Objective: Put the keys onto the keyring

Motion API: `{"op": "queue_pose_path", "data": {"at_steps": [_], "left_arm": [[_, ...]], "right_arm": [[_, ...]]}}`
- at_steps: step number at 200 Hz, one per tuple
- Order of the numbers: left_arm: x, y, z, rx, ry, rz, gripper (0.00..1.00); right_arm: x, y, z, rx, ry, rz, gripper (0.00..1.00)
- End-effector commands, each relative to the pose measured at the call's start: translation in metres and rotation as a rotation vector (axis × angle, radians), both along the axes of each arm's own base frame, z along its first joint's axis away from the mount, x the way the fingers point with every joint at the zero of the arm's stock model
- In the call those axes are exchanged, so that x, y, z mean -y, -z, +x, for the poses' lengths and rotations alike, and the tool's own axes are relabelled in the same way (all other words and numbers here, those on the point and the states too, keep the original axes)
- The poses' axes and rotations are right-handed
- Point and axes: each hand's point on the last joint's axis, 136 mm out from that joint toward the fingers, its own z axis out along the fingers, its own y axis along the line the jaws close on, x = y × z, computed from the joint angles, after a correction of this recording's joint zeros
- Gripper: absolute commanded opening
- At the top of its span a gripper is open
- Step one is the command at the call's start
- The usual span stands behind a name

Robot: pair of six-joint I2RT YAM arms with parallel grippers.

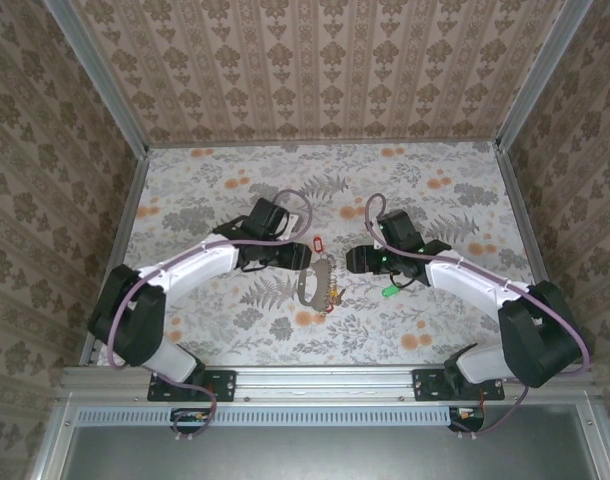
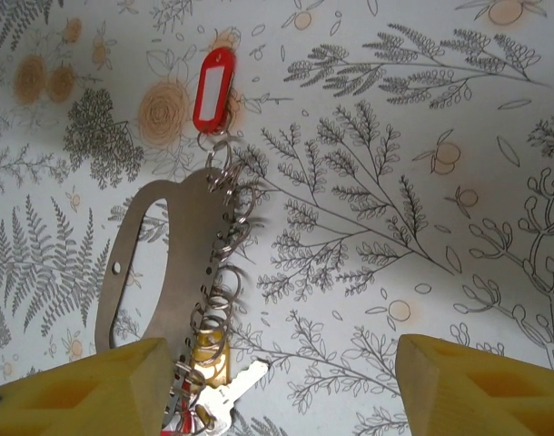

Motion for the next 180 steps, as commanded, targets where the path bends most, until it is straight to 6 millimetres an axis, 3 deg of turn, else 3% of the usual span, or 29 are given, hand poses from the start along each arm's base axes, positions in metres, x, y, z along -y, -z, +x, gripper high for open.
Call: {"op": "queue_pose_path", "data": {"at_steps": [1,27,46,77,180], "left_arm": [[0.023,-0.002,0.016,0.059,0.084,0.02,0.51],[0.035,0.011,0.027,0.066,0.127,0.063,0.46],[0.045,0.017,0.028,0.083,0.177,0.11,0.44],[0.053,0.027,0.028,0.087,0.219,0.172,0.31],[0.066,0.052,0.024,0.051,0.275,0.218,0.32]], "right_arm": [[0.003,-0.005,0.002,0.035,0.035,0.01,0.67],[0.012,-0.014,-0.01,0.079,0.03,0.013,0.69],[0.019,-0.018,-0.018,0.114,0.041,0.021,0.76],[0.033,-0.013,-0.026,0.118,0.075,0.023,0.82],[0.047,-0.014,-0.021,0.134,0.13,0.044,0.96]]}}
